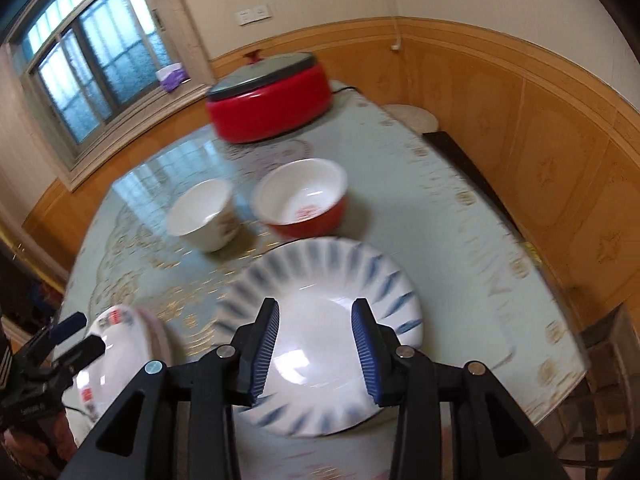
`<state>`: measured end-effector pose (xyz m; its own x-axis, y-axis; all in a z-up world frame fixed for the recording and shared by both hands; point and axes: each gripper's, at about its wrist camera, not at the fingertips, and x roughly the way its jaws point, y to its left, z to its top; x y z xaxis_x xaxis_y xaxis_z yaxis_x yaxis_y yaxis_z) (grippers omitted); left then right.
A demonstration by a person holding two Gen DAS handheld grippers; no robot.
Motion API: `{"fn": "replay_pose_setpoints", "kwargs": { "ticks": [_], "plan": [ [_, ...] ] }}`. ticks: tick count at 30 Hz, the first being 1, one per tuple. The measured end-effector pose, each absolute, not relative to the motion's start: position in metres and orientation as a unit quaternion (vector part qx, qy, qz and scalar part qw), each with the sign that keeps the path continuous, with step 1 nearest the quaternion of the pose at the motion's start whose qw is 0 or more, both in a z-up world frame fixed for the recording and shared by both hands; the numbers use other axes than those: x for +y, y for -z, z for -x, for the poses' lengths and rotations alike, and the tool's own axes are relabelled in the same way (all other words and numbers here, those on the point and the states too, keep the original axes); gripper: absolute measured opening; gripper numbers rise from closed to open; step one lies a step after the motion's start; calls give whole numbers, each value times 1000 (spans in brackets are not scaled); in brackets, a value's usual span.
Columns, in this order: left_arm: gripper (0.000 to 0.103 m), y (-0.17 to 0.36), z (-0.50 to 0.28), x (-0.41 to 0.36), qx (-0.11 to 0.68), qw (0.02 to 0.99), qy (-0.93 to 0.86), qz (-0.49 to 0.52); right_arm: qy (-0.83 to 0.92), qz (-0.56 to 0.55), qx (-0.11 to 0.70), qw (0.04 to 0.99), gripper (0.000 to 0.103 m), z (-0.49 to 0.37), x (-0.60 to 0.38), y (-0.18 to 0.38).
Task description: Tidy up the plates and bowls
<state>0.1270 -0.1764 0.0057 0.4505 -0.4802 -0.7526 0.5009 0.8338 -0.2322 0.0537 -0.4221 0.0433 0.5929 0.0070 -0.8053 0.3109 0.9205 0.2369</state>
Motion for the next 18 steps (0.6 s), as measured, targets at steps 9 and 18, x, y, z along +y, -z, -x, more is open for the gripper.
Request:
{"fn": "replay_pose_setpoints", "kwargs": {
  "ticks": [9, 18],
  "plan": [
    [86, 34, -131, -260, 467, 841, 268, -54, 56, -193, 491, 848, 38, -72, -483, -8],
    [65, 67, -138, -280, 502, 828, 242, -62, -2, -222, 524, 822, 38, -95, -485, 23]
  ]
}}
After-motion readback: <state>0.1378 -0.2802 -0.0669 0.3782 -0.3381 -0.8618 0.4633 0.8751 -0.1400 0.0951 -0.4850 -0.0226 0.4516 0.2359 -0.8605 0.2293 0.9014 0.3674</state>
